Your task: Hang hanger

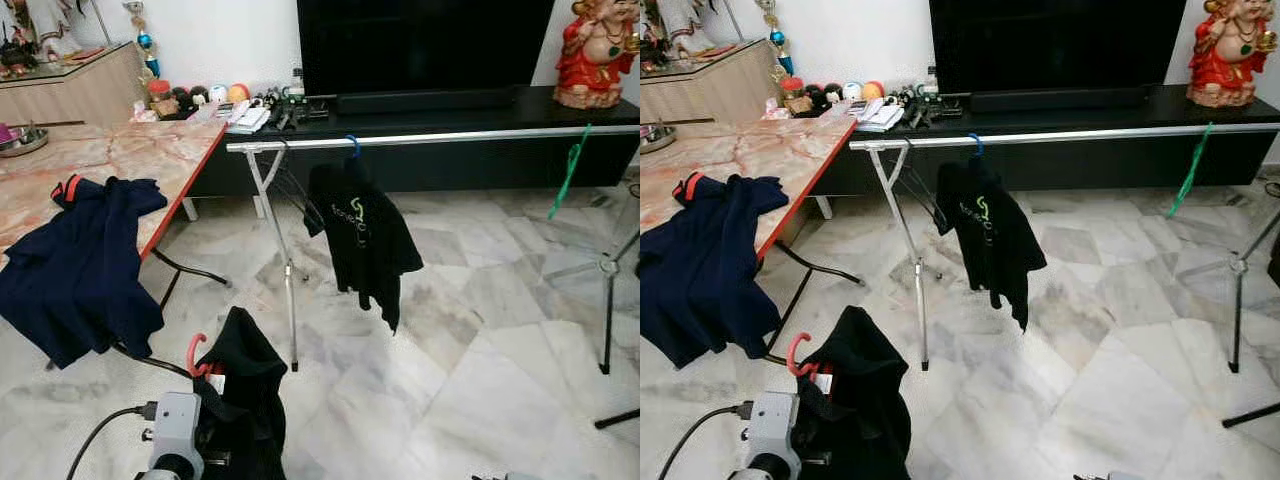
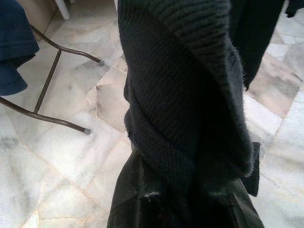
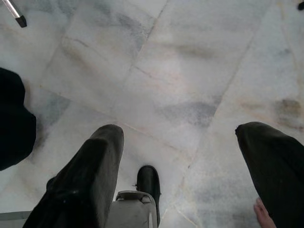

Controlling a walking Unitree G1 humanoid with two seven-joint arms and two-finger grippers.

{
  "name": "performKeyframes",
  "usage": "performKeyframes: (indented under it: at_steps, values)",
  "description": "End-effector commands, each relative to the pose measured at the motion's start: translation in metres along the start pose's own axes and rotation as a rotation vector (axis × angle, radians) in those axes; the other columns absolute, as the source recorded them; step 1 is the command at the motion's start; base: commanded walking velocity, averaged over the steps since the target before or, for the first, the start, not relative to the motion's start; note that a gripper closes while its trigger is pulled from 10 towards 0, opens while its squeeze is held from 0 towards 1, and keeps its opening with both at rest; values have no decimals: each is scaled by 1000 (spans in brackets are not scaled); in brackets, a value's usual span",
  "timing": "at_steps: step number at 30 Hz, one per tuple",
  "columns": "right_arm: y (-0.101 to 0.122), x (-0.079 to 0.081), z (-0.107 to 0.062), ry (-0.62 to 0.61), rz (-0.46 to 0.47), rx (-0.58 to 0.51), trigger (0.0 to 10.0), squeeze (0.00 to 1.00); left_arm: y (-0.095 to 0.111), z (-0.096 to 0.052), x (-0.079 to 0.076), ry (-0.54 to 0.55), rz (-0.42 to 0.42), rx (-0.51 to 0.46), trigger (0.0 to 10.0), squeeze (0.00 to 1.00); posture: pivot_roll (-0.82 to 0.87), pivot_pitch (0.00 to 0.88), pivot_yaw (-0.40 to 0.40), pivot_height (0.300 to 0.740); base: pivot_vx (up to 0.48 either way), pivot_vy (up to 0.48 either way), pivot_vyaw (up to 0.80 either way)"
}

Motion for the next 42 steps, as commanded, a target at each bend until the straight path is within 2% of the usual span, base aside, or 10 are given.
performKeyframes:
  at_steps: [1, 10, 16, 25, 30, 34, 42]
  values:
    - [-12, -8, -3, -6, 15, 33, 10000, 0, 8, 3, -1, -12, 6, -25, 10000, 0, -34, 0, 84, 740, 322, 0, 0]
    - [-32, -33, -11, -19, 22, 59, 10000, 0, 12, 7, -1, -21, 4, -28, 10000, 0, -40, 0, 92, 740, 315, 0, 0]
    - [-41, -27, -13, -7, 17, 77, 10000, 0, 14, 10, -3, -28, 5, -31, 10000, 0, -39, 0, 98, 740, 266, 0, 0]
    - [-44, -14, -13, 7, 9, 81, 10000, 0, 16, 11, -6, -26, -6, -34, 10000, 0, -26, 0, 89, 740, 249, 0, 0]
    - [-43, -17, -13, 13, -7, 71, 10000, 0, 16, 11, -9, -29, -18, -34, 10000, 0, -23, 0, 84, 740, 253, 0, 0]
    - [-36, -25, -13, 14, -21, 46, 10000, 0, 15, 9, -10, -20, -24, -31, 10000, 0, -20, 0, 78, 740, 253, 0, 0]
    - [-30, -21, -11, 25, -46, 32, 10000, 0, 16, 8, -6, 19, -20, -37, 10000, 0, -19, 25, 76, 740, 30, 0, 0]
Point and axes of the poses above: a point about 5 cm out from each wrist's last joint towards the gripper, its own z axis pointing out of the wrist towards the gripper, its own y axis along the axis of the wrist's last joint, x = y × z, the point moved 4 cm from there along z, pointing out of the wrist towards the gripper, and after that the axes turned 3 degrees about -z, right-handed, at the moved point
